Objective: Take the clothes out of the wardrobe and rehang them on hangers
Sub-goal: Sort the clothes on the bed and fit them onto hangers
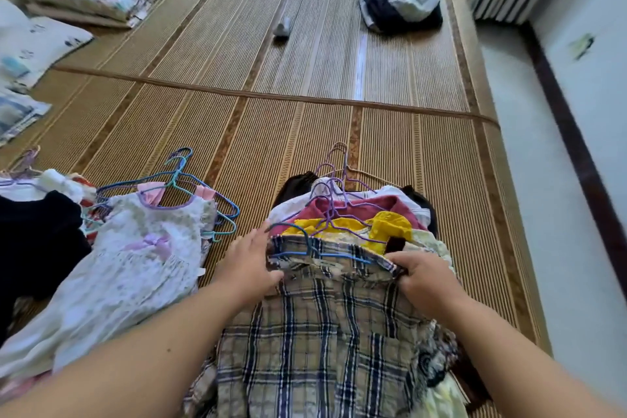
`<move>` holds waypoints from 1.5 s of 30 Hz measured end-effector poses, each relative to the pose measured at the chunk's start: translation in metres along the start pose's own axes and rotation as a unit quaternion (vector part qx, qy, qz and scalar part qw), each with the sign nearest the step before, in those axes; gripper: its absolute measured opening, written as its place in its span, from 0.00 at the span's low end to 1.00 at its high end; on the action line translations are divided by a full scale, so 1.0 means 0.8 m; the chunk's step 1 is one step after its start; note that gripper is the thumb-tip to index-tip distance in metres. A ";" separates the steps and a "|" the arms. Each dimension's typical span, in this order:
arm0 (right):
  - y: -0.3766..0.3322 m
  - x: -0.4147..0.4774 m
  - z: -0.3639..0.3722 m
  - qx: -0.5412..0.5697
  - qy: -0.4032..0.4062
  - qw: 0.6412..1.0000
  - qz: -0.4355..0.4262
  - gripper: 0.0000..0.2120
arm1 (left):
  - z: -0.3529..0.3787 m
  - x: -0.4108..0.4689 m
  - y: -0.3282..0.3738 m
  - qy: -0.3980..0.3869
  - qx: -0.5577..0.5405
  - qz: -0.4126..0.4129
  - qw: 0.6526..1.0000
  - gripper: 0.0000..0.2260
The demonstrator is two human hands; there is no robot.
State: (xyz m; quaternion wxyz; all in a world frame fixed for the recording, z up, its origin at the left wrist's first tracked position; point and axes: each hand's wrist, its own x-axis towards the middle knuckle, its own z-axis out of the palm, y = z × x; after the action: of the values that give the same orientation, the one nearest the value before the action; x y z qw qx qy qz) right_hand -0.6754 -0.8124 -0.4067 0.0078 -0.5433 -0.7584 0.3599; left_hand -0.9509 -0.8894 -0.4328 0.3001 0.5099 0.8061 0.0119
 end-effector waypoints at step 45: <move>0.359 -0.636 -0.563 -0.137 0.323 0.936 0.043 0.12 | 0.109 -0.521 0.712 0.006 -0.354 0.289 0.890 0.17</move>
State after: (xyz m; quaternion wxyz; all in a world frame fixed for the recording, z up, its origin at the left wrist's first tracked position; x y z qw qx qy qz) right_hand -0.0505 -0.9489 -0.0390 0.1622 -0.6583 -0.7328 0.0580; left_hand -0.3184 -0.9869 -0.1221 0.4392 0.5801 0.5673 0.3856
